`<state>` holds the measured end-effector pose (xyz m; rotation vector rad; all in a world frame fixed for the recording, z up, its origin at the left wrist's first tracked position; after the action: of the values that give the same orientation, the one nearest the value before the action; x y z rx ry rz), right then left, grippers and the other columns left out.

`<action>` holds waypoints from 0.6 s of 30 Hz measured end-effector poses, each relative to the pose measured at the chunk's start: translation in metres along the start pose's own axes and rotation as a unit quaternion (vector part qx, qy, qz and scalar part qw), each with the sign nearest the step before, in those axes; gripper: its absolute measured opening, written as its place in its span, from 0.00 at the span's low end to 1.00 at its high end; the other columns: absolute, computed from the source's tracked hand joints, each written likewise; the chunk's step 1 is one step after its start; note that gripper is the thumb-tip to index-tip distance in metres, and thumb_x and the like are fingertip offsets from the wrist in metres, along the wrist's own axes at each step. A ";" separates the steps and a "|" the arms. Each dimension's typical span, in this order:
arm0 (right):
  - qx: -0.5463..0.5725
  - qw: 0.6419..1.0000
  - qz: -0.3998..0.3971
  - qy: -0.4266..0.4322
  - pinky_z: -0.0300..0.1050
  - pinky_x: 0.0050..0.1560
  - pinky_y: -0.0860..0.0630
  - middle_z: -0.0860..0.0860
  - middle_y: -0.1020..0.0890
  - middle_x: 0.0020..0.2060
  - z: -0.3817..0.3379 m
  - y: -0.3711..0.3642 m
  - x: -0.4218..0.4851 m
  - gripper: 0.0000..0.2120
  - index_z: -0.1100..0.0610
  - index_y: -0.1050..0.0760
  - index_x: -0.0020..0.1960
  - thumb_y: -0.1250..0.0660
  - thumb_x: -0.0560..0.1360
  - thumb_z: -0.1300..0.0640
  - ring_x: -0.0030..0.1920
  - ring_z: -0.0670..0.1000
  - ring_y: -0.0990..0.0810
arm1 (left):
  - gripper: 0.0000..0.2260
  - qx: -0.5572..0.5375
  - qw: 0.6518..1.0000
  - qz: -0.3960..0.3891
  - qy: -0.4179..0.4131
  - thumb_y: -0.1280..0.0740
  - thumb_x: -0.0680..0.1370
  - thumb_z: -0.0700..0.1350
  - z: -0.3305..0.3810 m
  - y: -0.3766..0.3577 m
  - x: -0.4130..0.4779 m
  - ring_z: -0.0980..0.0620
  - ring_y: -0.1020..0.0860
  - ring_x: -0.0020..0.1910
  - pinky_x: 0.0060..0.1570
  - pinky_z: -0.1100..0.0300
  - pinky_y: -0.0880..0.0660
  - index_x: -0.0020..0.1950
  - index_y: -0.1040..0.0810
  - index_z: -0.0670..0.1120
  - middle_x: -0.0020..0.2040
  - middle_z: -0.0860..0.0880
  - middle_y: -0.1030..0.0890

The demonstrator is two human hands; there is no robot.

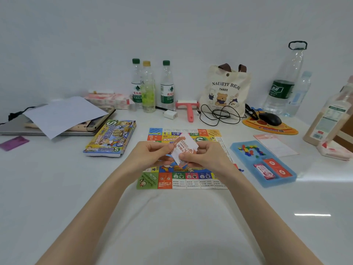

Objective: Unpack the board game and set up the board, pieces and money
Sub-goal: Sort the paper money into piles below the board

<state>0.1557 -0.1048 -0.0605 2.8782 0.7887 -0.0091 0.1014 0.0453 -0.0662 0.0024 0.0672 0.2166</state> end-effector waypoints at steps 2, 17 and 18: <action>-0.004 1.000 -0.004 -0.011 0.37 0.37 0.19 0.52 0.14 0.40 0.003 -0.004 0.001 0.15 0.60 0.20 0.52 0.22 0.67 0.61 0.38 0.49 0.14 | 0.06 -0.006 1.000 -0.006 0.006 0.30 0.75 0.44 -0.001 0.001 0.002 0.52 0.16 0.40 0.41 0.65 0.19 0.48 0.16 0.45 0.42 0.48 0.14; 0.067 0.996 -0.032 -0.048 0.37 0.38 0.19 0.54 0.14 0.42 0.013 -0.008 0.007 0.08 0.59 0.18 0.49 0.34 0.78 0.57 0.43 0.52 0.14 | 0.08 0.021 1.000 -0.002 -0.012 0.28 0.73 0.41 -0.010 0.008 0.014 0.54 0.16 0.40 0.39 0.66 0.20 0.52 0.17 0.46 0.44 0.47 0.14; 0.070 0.996 -0.031 -0.050 0.37 0.37 0.20 0.54 0.14 0.42 0.015 -0.008 0.007 0.07 0.59 0.18 0.49 0.34 0.78 0.58 0.42 0.52 0.14 | 0.08 0.023 1.000 -0.002 -0.015 0.28 0.73 0.41 -0.010 0.008 0.015 0.54 0.17 0.40 0.38 0.66 0.20 0.52 0.16 0.46 0.43 0.47 0.14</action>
<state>0.1581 -0.0965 -0.0765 2.9534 0.8916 -0.2229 0.1134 0.0560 -0.0774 0.0523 0.0424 0.2106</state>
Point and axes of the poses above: each hand's wrist, its own x-axis towards the middle knuckle, its own y-axis out of the back of the hand, z = x × y, the point moved 8 cm from there along x, towards the middle knuckle
